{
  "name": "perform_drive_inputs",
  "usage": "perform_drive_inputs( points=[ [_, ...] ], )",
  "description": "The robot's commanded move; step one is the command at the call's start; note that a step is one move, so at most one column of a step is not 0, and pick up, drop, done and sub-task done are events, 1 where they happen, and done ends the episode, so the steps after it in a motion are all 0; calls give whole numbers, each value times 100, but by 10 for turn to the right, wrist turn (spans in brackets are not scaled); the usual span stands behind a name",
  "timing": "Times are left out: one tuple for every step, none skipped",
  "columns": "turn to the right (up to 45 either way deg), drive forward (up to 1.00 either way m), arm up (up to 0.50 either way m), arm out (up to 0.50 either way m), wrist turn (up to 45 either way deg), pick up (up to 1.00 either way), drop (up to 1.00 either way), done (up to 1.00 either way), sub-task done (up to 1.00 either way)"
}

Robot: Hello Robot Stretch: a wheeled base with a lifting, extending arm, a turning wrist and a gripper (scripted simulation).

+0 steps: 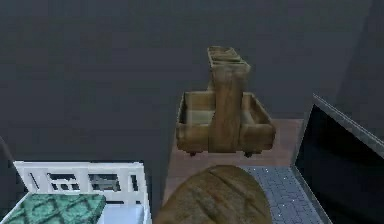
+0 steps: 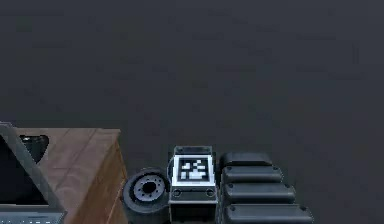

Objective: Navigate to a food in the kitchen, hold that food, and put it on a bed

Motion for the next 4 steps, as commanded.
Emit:
perform_drive_inputs(
  points=[
    [270, 0, 0, 0, 0, 0, 0, 0, 0],
    [-390, 0, 0, 0, 0, 0, 0, 0, 0],
    [450, 0, 0, 0, 0, 0, 0, 0, 0],
    [-450, 0, 0, 0, 0, 0, 0, 0, 0]
  ],
)
